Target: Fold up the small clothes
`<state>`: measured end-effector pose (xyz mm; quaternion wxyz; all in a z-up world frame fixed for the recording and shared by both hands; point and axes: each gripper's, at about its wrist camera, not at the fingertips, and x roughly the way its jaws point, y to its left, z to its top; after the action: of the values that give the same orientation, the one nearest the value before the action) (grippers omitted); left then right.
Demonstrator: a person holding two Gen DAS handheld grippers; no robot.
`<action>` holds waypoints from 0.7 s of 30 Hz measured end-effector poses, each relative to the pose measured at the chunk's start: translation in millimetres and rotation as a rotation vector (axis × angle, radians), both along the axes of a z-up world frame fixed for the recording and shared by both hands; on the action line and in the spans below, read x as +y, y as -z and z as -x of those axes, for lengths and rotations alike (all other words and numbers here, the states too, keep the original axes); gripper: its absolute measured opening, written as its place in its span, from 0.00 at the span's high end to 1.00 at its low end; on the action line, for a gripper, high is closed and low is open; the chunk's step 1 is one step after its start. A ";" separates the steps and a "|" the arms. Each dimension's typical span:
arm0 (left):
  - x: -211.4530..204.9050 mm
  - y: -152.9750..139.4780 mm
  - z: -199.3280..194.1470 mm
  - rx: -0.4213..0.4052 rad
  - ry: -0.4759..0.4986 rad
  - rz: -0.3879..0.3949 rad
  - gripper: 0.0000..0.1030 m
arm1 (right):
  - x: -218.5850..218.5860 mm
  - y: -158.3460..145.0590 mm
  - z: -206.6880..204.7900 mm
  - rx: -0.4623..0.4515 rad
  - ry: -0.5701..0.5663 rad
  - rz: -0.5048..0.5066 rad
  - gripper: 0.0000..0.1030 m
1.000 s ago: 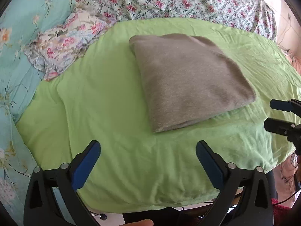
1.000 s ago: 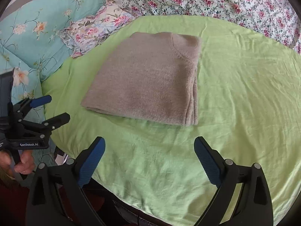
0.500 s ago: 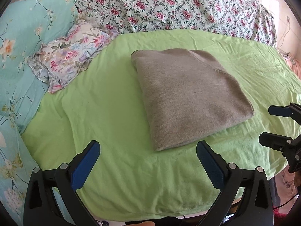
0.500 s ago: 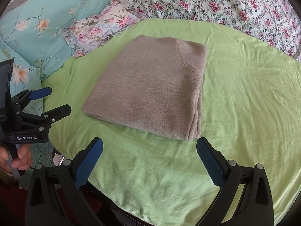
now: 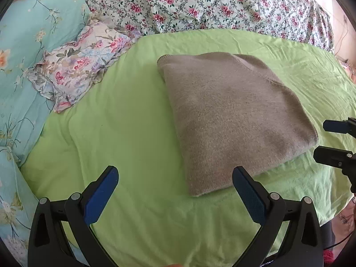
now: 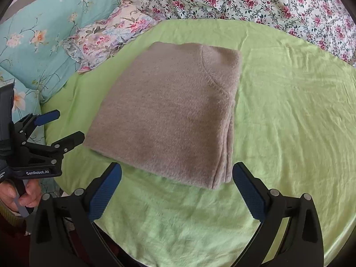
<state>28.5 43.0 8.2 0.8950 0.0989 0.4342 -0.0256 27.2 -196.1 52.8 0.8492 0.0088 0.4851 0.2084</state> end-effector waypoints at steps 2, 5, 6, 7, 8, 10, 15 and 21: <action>-1.4 0.4 -2.0 0.000 -0.001 0.000 0.01 | 0.5 -0.5 -3.5 0.002 0.001 0.000 0.03; -2.5 -1.6 -5.7 -0.007 -0.003 -0.002 0.01 | 0.4 -2.4 -8.0 -0.001 0.002 -0.002 0.03; -2.6 -2.9 -6.7 -0.009 -0.003 0.000 0.01 | 0.6 -3.3 -9.2 -0.004 0.002 -0.003 0.03; -2.8 -3.9 -7.5 -0.011 -0.003 0.001 0.01 | 1.2 -4.2 -10.4 -0.005 0.000 -0.004 0.03; -2.6 -5.3 -8.5 -0.014 -0.003 0.001 0.01 | 1.9 -4.6 -11.4 -0.006 -0.001 -0.003 0.03; -3.2 -7.2 -9.3 -0.020 -0.004 0.000 0.01 | 3.7 -5.1 -12.9 -0.008 -0.004 -0.002 0.03; -4.3 -10.5 -9.5 -0.027 -0.003 0.005 0.01 | 6.2 -3.3 -17.0 0.000 -0.014 0.002 0.03; -5.5 -10.5 -12.1 -0.023 -0.006 0.015 0.01 | 7.2 -5.3 -19.5 -0.004 -0.011 -0.002 0.03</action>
<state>40.6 37.5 18.7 0.9006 0.0915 0.4241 -0.0252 46.7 -188.9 58.1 0.8489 0.0064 0.4833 0.2137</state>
